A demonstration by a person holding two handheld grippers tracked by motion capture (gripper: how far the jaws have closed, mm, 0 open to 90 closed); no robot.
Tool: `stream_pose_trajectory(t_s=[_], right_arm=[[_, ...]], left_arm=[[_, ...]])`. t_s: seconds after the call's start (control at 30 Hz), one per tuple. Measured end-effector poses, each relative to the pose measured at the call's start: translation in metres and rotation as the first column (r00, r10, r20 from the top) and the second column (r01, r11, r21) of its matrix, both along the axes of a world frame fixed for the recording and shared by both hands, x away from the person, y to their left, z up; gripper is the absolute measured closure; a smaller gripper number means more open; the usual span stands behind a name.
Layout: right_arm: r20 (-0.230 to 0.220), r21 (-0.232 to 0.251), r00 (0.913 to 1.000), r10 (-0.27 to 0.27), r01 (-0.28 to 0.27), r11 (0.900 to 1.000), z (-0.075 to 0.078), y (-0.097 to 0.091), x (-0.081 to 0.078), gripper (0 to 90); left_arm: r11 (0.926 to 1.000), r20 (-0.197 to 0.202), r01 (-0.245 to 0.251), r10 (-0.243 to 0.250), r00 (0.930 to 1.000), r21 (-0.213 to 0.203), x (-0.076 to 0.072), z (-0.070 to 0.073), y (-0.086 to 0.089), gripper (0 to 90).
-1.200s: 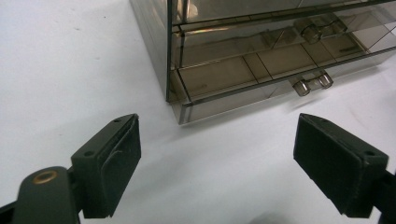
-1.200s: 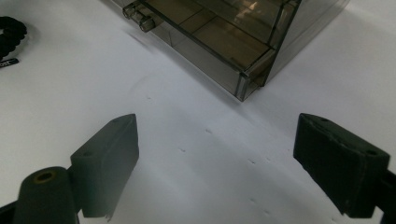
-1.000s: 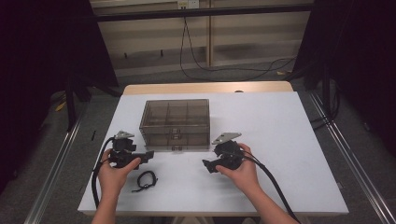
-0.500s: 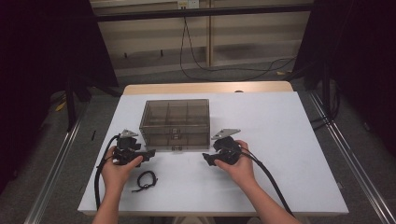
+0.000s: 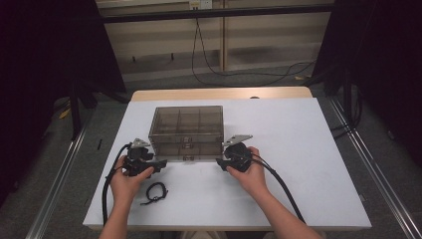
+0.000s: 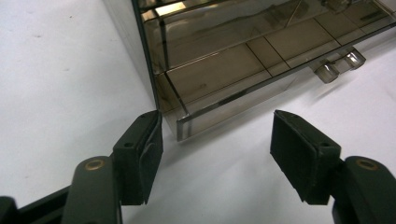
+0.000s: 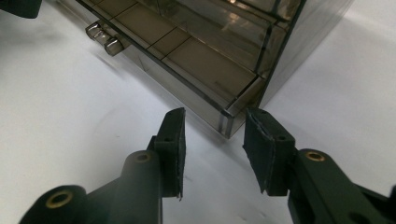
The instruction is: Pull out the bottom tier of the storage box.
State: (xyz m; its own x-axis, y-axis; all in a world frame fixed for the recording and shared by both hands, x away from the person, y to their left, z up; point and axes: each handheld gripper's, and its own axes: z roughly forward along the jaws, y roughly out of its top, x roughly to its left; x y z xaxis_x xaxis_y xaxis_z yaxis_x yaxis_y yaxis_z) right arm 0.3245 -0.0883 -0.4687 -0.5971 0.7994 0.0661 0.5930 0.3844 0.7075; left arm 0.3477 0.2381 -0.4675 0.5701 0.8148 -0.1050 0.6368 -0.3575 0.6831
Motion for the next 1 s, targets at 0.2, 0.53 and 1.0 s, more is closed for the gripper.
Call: stream_pose_trajectory(t_s=[0.2,0.53,1.0], right_arm=[[-0.009,-0.018,0.9999,0.008,-0.008,0.9998,-0.001,0.005,0.001,66.5],[-0.02,-0.019,0.9997,0.014,-0.014,0.9997,0.002,0.002,-0.004,71.7],[-0.023,-0.032,0.9996,0.017,-0.018,0.9993,0.003,0.002,-0.012,72.2]], left_arm=[[0.9996,-0.004,0.024,-0.024,0.9997,0.011,-0.002,0.0,0.0,40.8],[0.9998,-0.031,0.006,-0.005,0.9995,0.019,-0.006,0.002,0.0,48.8],[0.9994,-0.051,0.008,-0.006,0.9987,0.033,-0.012,0.005,0.001,52.8]])
